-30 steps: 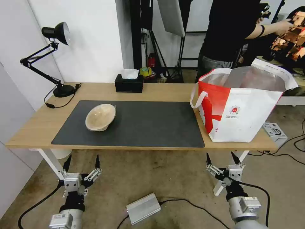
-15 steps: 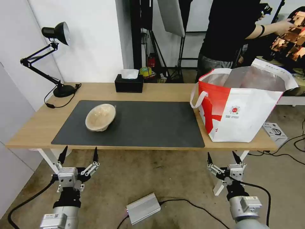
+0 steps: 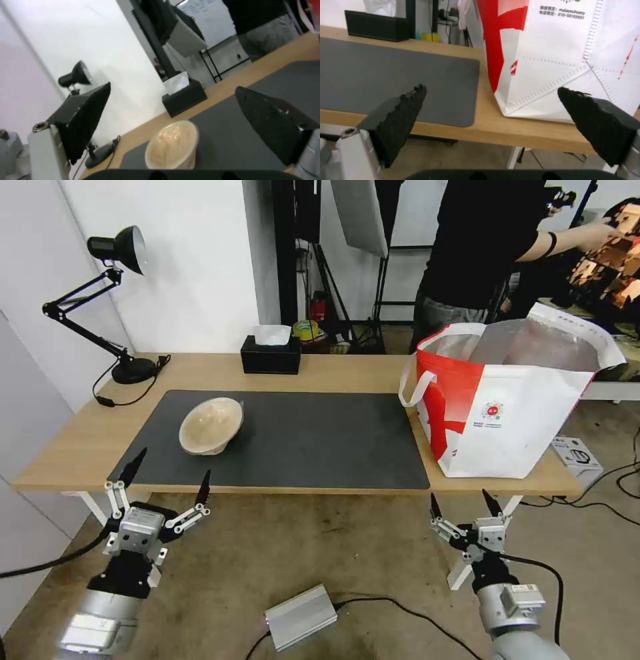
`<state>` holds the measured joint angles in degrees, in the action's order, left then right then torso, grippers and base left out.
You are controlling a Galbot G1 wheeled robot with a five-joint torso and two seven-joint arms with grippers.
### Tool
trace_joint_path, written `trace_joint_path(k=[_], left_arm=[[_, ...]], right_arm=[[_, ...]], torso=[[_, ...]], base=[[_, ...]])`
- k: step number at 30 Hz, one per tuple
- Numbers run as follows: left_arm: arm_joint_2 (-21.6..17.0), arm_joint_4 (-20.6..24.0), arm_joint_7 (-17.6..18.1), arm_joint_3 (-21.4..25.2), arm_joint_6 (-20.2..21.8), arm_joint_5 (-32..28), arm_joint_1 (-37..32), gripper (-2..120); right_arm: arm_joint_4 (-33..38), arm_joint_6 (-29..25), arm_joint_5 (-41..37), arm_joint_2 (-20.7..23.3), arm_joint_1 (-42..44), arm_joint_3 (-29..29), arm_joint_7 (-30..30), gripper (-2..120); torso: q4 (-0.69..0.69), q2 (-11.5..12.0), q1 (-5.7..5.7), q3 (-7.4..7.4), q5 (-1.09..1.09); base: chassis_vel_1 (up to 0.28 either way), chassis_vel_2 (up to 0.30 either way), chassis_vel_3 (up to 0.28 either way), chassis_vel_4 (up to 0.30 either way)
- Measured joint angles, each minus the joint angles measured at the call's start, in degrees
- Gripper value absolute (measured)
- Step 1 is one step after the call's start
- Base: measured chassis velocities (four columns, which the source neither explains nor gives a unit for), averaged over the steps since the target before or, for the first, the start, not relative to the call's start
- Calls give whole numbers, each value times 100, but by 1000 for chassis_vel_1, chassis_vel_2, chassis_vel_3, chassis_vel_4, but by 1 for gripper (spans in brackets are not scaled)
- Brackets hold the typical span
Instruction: Pick up the trash from the table and place it into the takeout bag.
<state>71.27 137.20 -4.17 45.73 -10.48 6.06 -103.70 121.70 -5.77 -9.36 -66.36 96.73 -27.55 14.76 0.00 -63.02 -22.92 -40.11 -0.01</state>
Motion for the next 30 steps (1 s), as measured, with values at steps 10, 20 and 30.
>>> trace_joint_path(k=[10, 20, 30], left_arm=[[-810, -440, -10, -2, -2, -58, 404, 100], [-1496, -857, -43, -172, 97, -331, 915, 100], [-2010, -1377, -80, -440, 106, -530, 1391, 100]], right_arm=[[5, 77, 30, -21, -29, 79, -5, 100], [2, 141, 69, -62, -49, 74, -6, 100], [-20, 205, 118, -116, -77, 67, -6, 100]], torso=[[0, 0, 0, 0, 0], [0, 0, 0, 0, 0], [0, 0, 0, 0, 1]], base=[[0, 0, 0, 0], [0, 0, 0, 0], [0, 0, 0, 0]])
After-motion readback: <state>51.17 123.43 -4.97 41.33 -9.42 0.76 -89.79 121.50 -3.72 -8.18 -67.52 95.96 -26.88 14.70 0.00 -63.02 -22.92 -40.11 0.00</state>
